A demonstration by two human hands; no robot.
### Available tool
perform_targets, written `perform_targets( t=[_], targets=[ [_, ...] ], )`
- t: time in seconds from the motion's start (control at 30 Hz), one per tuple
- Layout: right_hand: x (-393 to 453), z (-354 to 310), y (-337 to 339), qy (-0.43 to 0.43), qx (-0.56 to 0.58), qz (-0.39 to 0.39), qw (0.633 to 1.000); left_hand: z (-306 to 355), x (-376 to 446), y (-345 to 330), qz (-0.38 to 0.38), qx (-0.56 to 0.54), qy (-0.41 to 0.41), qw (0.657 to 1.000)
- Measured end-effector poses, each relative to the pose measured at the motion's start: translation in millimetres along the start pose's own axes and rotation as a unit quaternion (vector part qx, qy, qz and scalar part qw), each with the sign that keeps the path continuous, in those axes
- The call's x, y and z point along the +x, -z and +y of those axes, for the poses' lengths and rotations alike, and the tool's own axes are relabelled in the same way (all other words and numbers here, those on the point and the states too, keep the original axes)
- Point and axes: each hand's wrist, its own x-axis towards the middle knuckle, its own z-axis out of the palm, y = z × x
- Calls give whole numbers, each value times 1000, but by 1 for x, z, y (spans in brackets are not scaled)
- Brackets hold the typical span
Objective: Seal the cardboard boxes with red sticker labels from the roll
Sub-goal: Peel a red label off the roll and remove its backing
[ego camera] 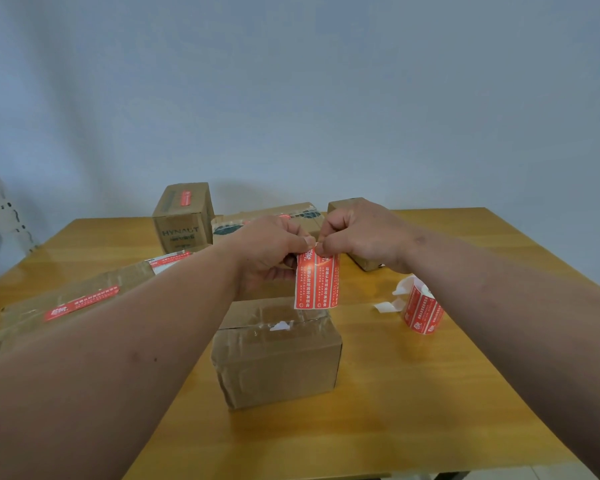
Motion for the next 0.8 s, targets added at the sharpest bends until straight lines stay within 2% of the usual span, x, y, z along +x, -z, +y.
perform_targets(
  t=[0.1,0.23,0.33,0.63,0.8],
  targets=[
    [1,0,1,1,-9,-15,1000,1,0,2,8,17,-7,1000],
    [1,-2,7,-16,-36,-37,999,7,0,6,19,149,-28,988],
    [0,-3,14,-26,-25,-49,998,12,-4,6,26,196,-34,980],
    [0,-15,8,2,-59,-60,996,14,-6,6,12,200,-28,979],
    [0,-18,6,4,-62,-59,996,8,-5,10,-2,132,-15,991]
  ],
)
